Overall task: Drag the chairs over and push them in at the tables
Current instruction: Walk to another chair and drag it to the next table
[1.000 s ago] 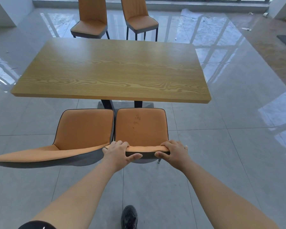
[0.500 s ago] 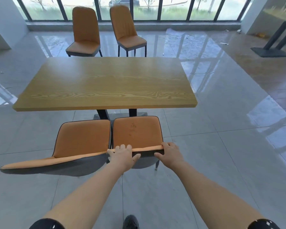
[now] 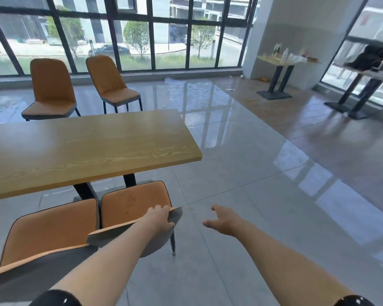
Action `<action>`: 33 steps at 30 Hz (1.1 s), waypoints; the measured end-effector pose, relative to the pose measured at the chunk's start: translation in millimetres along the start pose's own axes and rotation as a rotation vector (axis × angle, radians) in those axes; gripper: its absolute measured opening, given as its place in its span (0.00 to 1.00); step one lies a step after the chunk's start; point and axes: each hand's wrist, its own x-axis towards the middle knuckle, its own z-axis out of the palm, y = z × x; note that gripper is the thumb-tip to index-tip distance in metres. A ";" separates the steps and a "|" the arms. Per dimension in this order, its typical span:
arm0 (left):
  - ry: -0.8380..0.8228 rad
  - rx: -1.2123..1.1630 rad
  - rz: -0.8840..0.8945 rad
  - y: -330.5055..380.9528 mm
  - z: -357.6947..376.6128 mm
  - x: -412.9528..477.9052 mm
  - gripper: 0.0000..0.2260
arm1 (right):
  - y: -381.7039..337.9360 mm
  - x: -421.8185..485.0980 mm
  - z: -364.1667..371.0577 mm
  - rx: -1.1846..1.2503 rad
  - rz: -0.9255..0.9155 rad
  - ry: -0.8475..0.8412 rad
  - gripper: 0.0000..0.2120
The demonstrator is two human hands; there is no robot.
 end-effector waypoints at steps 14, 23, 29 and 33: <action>-0.006 0.159 0.216 171.4 -23.5 25.6 0.33 | 156.3 -58.6 -106.6 -0.181 0.043 0.071 0.38; 0.010 0.309 0.246 229.3 -35.7 68.3 0.31 | 209.6 -37.6 -144.5 -0.129 0.025 0.129 0.36; 0.050 0.416 0.287 260.8 -88.0 150.5 0.27 | 218.0 35.2 -198.5 -0.157 0.030 0.208 0.35; 0.057 0.411 0.300 281.8 -120.2 211.9 0.25 | 219.9 87.5 -234.1 -0.207 0.023 0.187 0.35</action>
